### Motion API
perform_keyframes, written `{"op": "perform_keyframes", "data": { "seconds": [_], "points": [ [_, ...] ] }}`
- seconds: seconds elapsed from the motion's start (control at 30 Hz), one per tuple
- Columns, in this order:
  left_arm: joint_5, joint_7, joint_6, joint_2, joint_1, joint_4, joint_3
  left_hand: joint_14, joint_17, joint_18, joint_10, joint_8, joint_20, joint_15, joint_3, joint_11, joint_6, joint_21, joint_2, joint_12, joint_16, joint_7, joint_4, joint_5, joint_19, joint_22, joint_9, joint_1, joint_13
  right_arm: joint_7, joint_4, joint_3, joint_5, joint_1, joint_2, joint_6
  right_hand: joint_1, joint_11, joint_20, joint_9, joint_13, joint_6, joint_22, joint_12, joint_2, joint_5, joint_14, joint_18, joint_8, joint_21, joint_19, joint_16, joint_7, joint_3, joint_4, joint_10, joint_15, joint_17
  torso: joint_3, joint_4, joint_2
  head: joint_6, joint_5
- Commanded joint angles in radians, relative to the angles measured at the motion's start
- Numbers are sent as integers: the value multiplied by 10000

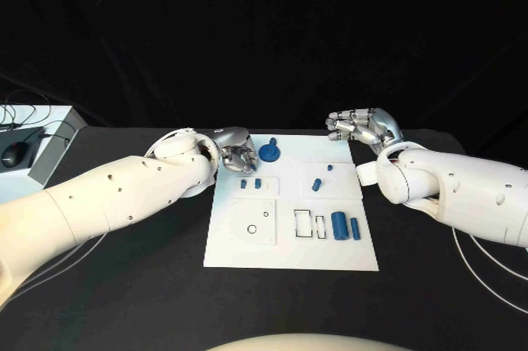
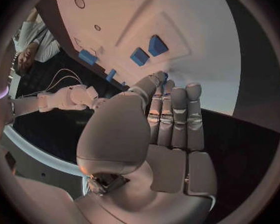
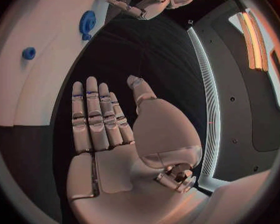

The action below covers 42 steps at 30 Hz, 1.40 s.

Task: Assemble the parts on the task board

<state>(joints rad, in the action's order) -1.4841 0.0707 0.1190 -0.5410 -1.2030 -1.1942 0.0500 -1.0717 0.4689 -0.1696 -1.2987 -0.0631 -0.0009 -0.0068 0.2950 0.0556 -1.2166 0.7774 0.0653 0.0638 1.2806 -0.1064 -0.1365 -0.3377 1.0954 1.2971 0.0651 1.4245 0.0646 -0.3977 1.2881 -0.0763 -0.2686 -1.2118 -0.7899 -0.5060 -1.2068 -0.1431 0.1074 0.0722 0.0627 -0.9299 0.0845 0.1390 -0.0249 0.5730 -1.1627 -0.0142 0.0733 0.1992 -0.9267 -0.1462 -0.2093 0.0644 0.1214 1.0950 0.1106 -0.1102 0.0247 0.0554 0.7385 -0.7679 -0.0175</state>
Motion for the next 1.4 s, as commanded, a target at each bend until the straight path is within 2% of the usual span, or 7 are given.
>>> {"op": "perform_keyframes", "data": {
  "seconds": [0.03,0.6,1.0,1.4],
  "points": [
    [-15,-50,-182,19,3,-58,2,-33,16,-142,16,7,75,34,-6,-1,-15,-61,-37,50,-32,-28,30,14,16,13,12,105,16,-119,-1,4,-38,-2,9,141,103,5,-38,-14,-16,69,-13,-35,-28,57,47,142,-54,-25,52,47,-5,-38,3,-4,-14,12,0,-5,0,1,3],
    [-25,53,-256,37,2,-39,-2,-48,45,-144,13,13,69,32,9,1,-12,-49,-53,44,-37,-31,19,15,25,36,9,112,16,-120,-7,4,-41,-2,16,150,103,5,-38,-14,-16,69,-13,-35,-28,57,47,142,-54,-25,52,47,-5,-38,3,-4,-14,12,-6,-4,1,2,3],
    [-269,175,-443,102,1,86,-78,-32,60,-141,26,10,71,35,15,3,-1,-51,-59,48,-36,-27,15,19,13,46,10,115,17,-121,15,4,-42,-2,-13,146,103,5,-38,-14,-16,69,-13,-35,-28,57,47,142,-54,-25,52,47,-5,-38,3,-4,-14,12,3,-9,12,-21,-9],
    [-315,175,-465,69,3,48,-97,-25,70,-145,5,6,72,29,21,-6,-27,-48,-65,60,-37,-20,-1,22,8,59,13,126,21,-123,19,4,-42,-2,-19,152,103,5,-38,-14,-16,69,-13,-35,-28,57,47,142,-54,-25,52,47,-5,-38,3,-4,-14,12,6,2,-6,-48,-21]
  ]
}}
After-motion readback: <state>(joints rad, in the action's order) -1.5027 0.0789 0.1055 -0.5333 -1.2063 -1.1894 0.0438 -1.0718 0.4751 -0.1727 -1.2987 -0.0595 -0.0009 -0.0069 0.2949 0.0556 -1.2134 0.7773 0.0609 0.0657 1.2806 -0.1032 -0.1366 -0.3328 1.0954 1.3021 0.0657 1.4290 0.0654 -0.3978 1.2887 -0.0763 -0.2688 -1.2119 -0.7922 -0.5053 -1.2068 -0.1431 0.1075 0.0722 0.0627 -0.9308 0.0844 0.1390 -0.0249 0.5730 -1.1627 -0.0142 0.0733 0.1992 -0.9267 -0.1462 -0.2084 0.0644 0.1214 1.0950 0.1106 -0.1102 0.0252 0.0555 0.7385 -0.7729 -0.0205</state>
